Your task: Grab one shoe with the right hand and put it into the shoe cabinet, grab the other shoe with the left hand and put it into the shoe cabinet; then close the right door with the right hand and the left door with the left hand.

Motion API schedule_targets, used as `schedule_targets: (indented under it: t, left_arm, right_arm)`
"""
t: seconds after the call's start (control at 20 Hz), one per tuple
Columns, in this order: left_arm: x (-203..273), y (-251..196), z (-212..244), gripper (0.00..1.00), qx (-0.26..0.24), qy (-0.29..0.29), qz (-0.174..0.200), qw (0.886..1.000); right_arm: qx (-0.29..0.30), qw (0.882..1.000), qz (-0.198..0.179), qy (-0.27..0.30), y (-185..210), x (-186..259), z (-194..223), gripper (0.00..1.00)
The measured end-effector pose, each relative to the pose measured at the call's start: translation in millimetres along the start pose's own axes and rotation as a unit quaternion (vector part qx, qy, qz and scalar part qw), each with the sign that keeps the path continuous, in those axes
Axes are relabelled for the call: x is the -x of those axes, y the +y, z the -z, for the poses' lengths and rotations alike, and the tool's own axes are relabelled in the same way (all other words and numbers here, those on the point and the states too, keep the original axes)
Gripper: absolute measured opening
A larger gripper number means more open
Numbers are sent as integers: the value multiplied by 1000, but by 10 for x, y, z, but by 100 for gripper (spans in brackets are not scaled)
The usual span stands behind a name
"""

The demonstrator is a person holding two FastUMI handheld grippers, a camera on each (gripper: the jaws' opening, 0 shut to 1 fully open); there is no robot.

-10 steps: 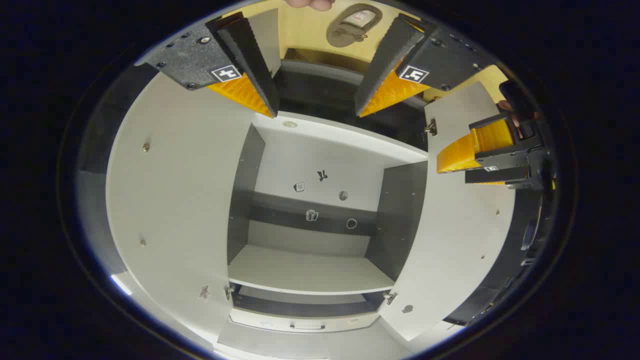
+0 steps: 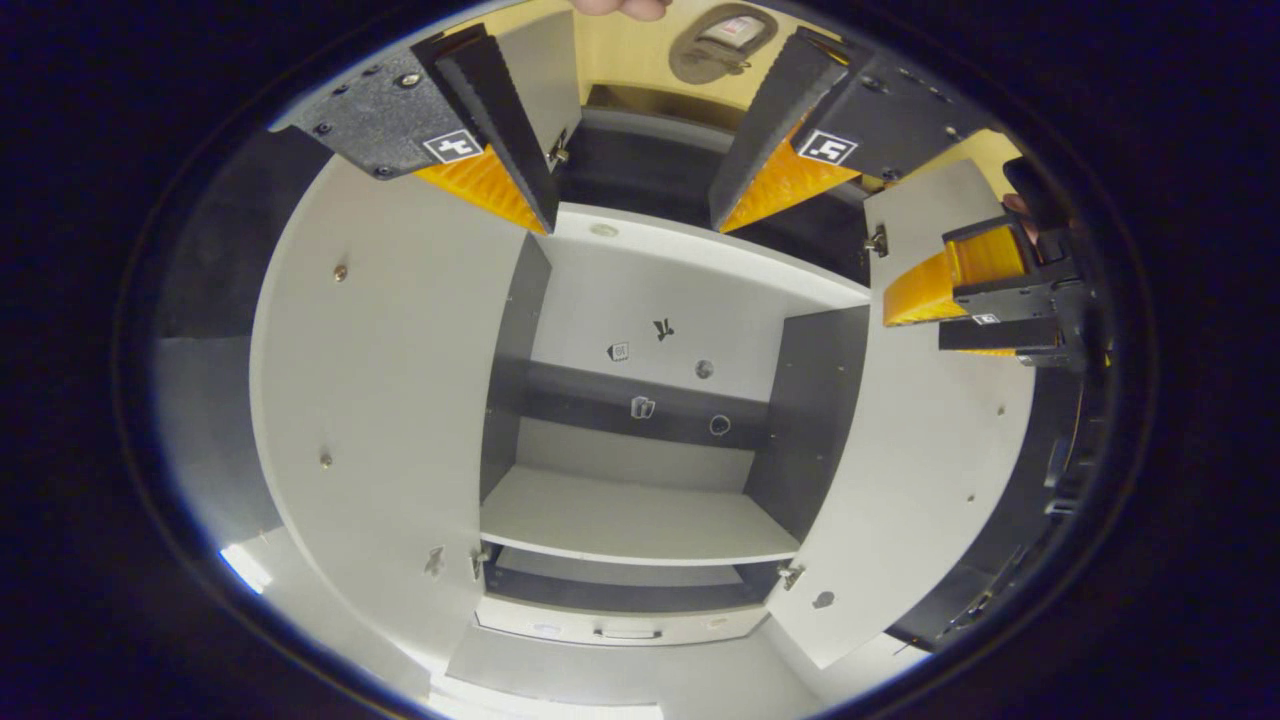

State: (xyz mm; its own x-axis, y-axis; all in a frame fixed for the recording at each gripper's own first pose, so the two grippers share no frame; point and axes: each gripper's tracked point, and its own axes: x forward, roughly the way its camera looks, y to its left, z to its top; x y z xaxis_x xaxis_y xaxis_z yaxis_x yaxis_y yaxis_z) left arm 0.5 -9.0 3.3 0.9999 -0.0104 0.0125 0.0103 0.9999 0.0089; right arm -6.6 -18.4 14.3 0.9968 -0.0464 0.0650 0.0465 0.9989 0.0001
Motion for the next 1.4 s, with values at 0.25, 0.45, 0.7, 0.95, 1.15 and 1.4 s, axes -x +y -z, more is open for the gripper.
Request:
schedule_targets:
  t: [0.25, 0.45, 0.7, 0.95, 1.15, 1.4]
  left_arm:
    - [-52, -6, 12, 96, -2, 2, 0, 1000]
    - [-106, 3, 29, 96, -1, 5, -3, 1000]
    - [-111, 52, 84, 96, -3, 14, -16, 1000]
    - [53, 117, 390, 96, -25, 64, -25, 997]
    - [277, 130, 762, 96, -54, 122, -17, 991]
    - [409, 148, 1123, 96, -78, 178, -6, 981]
  right_arm:
    - [-4, 1000, 6, -6, -64, -40, -24, 99]
    - [-8, 1000, 2, 3, -69, -110, 18, 99]
    - [-39, 998, -27, 46, 7, -223, 320, 99]
    - [-8, 990, -74, 116, 292, -279, 1107, 99]
    - [2, 978, -109, 178, 532, -199, 1875, 99]
    - [-21, 958, -153, 241, 926, -23, 2515, 99]
